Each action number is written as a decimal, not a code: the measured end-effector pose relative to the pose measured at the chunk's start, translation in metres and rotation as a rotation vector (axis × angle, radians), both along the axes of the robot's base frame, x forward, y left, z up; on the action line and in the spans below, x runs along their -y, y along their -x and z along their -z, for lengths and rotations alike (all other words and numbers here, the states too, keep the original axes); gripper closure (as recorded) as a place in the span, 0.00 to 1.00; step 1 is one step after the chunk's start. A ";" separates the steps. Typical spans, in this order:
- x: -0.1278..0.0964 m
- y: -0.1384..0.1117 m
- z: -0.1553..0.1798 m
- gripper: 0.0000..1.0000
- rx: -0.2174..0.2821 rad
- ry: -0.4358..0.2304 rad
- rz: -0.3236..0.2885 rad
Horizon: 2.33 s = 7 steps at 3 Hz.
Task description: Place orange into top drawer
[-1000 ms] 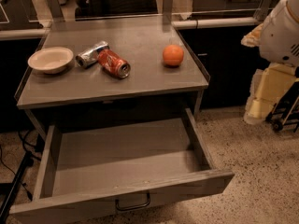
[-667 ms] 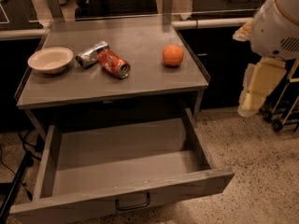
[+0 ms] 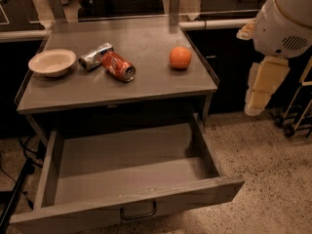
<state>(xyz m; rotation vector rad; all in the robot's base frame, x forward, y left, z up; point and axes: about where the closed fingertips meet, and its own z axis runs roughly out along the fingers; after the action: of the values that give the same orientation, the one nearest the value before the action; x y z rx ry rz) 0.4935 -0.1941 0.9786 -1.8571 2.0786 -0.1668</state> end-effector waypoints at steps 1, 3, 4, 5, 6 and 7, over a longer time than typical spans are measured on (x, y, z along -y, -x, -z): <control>0.001 -0.008 0.007 0.00 -0.021 -0.007 -0.003; -0.018 -0.088 0.031 0.00 -0.018 -0.029 -0.064; -0.019 -0.089 0.031 0.00 -0.017 -0.031 -0.065; -0.020 -0.099 0.031 0.00 0.001 -0.063 -0.067; -0.027 -0.131 0.026 0.00 0.035 -0.092 -0.059; -0.046 -0.185 0.010 0.00 0.078 -0.100 -0.074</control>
Offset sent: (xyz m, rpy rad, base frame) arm 0.0755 0.0097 -0.0223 0.0346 0.0041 0.0420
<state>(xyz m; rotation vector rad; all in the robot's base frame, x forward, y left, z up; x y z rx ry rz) 0.6789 -0.1483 0.9691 -1.8352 1.9272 -0.1137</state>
